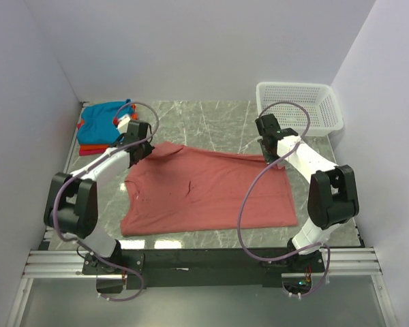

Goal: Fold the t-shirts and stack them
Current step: Fold the tshirt

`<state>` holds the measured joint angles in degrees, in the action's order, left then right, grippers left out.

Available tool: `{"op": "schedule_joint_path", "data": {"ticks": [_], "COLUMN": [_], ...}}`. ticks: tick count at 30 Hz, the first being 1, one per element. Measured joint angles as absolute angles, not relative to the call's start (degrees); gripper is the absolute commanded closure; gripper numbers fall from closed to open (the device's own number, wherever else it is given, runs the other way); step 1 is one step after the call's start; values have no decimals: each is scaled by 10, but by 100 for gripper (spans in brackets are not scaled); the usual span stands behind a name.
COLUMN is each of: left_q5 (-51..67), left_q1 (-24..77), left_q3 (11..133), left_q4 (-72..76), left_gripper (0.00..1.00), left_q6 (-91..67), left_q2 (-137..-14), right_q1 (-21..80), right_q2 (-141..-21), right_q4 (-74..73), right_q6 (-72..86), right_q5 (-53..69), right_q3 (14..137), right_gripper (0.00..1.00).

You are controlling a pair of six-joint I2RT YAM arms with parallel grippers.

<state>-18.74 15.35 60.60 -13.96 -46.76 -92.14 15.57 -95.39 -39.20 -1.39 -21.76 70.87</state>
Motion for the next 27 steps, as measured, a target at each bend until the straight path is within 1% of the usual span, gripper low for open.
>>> {"op": "schedule_joint_path", "data": {"ticks": [11,16,22,27], "left_q5": [-199,-212,-213,-218], "left_q1": [173,174,176,177], "left_q3": [477,450,407,404], "left_q4": [-145,-162,-185,-221], "left_gripper": [99,99,99,99], "left_q6": [-519,-544,-572,-597], "left_q2": [-781,-738,-668,-616], "right_q1": [154,148,146,146], "right_q2": [-904,-884,-870,-860], "right_q4": [-391,-389,-387,-385], "right_q6": [-5,5,8,10], "right_q5": [-255,-283,-280,-275], "right_q3": [660,646,632,631], "right_gripper": [100,100,100,100]}}
